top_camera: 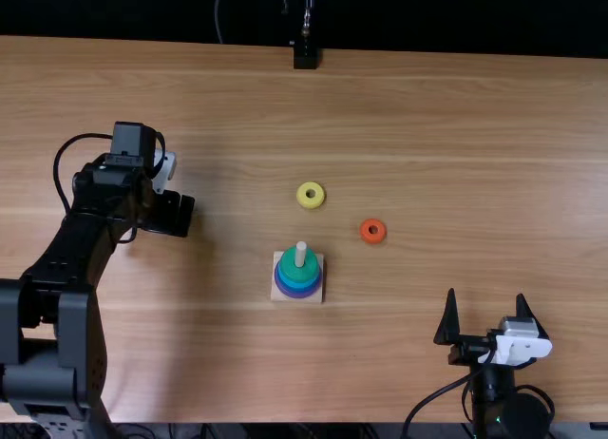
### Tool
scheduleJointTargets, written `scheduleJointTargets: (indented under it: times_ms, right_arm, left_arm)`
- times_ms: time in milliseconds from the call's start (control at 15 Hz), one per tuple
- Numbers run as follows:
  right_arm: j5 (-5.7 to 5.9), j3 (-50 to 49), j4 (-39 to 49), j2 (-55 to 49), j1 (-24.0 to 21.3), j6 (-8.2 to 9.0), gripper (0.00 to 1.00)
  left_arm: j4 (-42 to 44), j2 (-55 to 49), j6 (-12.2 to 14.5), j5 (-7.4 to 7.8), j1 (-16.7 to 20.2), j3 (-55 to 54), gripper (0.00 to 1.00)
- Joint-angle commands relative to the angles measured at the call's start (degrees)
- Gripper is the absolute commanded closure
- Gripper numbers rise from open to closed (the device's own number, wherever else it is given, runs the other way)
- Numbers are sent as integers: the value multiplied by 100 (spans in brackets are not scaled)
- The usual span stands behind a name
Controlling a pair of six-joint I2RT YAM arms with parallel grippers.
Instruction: Build the Hanoi tower: stack the rings onto the peg from bottom to top in this color order: purple, dark blue, light blue, dark green, light green, yellow, orange.
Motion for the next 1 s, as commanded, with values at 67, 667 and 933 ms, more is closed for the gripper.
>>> scheduleJointTargets:
  times_ms: [67,667,933]
  right_arm:
    - [46,-49,22,-36,-78,-5,0]
    - [36,-49,22,-36,-78,-15,0]
    - [36,-49,22,-36,-69,-15,0]
  left_arm:
    - [39,91,115,-20,-14,180,0]
    - [81,293,136,-41,-40,303,0]
    - [102,513,126,-167,-49,303,0]
